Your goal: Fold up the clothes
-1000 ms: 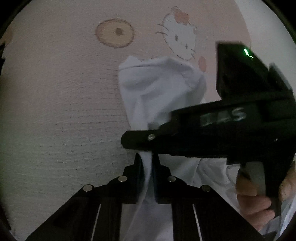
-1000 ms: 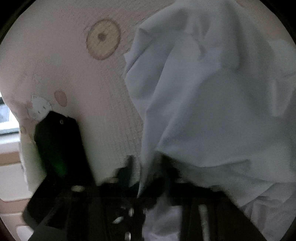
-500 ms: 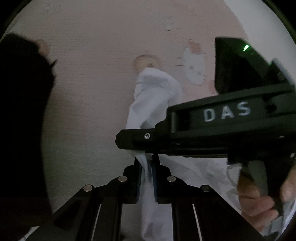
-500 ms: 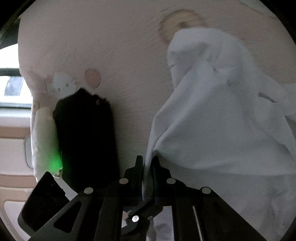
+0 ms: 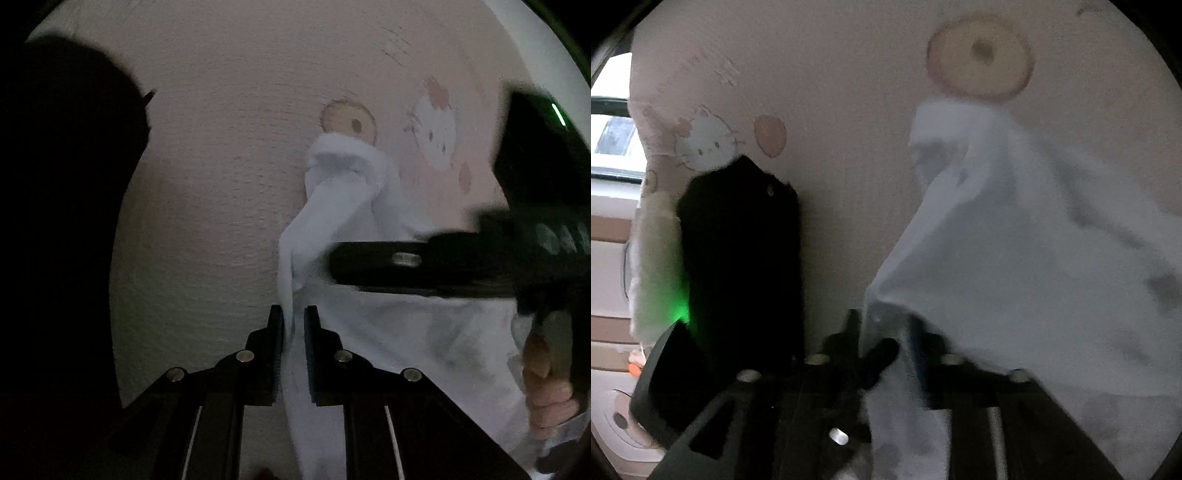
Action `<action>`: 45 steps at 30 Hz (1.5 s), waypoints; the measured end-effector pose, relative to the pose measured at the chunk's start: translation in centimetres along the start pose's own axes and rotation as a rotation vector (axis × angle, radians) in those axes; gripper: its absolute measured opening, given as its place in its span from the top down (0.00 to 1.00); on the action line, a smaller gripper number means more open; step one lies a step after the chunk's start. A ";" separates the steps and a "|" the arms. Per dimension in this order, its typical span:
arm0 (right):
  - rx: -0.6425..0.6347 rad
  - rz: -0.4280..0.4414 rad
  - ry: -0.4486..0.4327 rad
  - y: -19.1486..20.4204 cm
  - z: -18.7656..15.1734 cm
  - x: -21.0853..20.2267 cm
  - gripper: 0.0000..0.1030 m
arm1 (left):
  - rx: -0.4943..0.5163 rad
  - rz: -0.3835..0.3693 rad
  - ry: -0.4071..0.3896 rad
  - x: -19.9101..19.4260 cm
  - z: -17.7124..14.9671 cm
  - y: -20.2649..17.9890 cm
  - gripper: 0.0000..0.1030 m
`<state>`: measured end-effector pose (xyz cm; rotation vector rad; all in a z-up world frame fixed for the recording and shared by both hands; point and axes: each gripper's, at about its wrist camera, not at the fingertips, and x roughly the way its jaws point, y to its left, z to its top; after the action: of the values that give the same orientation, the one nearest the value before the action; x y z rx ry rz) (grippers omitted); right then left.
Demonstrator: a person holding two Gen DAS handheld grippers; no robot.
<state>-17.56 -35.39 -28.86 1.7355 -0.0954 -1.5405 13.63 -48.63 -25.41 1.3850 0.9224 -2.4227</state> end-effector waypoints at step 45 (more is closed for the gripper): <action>0.007 0.043 -0.199 -1.9 11.0 -2.1 0.91 | -0.015 -0.042 -0.068 13.7 5.4 -11.0 0.86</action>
<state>-28.42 -38.49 -27.62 1.5713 -0.2372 -1.6793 -2.68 -41.53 -30.22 1.2818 0.9604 -2.4717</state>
